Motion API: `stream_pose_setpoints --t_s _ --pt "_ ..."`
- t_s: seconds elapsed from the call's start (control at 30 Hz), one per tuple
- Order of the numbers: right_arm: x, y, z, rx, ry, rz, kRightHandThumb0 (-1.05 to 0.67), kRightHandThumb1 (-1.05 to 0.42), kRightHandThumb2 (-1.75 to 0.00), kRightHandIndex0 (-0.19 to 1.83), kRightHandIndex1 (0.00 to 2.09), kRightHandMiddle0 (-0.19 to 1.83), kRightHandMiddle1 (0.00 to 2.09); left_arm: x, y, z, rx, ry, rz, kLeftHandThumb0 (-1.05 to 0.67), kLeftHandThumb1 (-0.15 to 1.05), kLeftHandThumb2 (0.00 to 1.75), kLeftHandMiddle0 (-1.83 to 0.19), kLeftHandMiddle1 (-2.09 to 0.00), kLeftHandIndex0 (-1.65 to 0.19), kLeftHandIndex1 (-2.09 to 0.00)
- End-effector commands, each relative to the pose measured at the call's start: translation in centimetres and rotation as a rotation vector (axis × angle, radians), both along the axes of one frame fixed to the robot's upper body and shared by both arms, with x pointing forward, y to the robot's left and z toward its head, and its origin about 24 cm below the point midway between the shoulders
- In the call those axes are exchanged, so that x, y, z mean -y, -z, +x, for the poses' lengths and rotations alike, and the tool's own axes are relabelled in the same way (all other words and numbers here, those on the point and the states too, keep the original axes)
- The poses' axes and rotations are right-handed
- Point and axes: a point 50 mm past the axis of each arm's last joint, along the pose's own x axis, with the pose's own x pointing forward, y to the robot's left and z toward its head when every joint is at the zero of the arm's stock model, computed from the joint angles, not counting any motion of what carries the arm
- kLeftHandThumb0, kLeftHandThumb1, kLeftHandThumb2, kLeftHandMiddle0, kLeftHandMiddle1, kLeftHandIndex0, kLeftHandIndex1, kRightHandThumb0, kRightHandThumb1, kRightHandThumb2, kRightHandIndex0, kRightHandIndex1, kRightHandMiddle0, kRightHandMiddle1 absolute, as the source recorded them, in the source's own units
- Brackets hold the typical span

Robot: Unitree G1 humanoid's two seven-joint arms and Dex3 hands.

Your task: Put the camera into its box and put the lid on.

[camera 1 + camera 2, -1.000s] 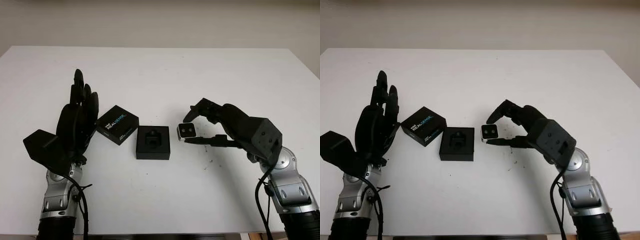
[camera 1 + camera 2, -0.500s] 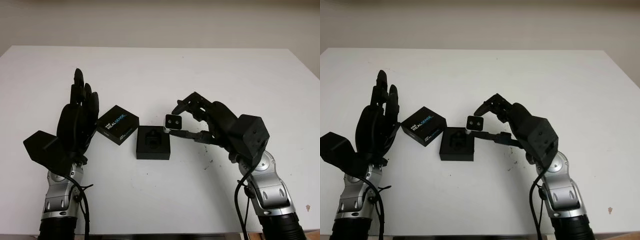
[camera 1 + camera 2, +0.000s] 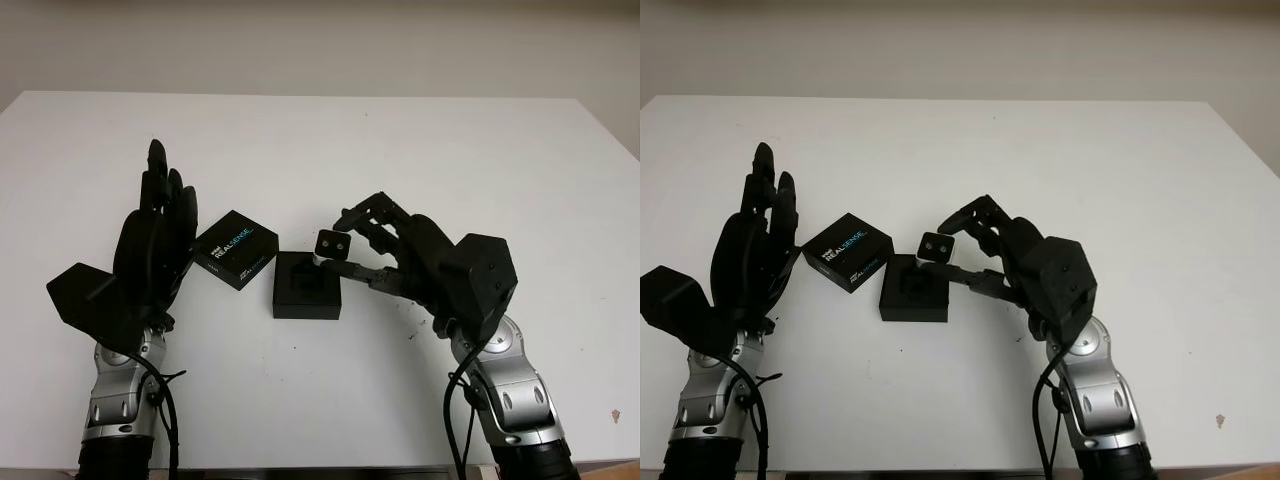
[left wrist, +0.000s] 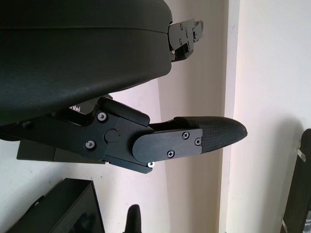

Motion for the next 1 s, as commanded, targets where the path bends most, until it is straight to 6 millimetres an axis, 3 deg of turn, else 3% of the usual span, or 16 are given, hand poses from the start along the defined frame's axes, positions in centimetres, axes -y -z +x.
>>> stream_pose_setpoints --t_s 0.0,0.97 --pt "-0.2 -0.4 -0.1 0.009 -0.003 0.013 -0.43 -1.01 -0.05 0.26 0.10 0.17 1.94 0.0 -0.2 -0.2 0.012 -0.001 0.006 -0.72 1.05 0.53 0.19 0.00 0.19 0.00" --pt "0.0 1.8 2.9 0.001 -0.170 0.017 -0.44 -0.98 -0.05 0.23 0.06 0.23 1.80 0.0 -0.1 0.0 0.004 -0.006 0.011 -0.71 1.05 0.53 0.19 0.00 0.19 0.00"
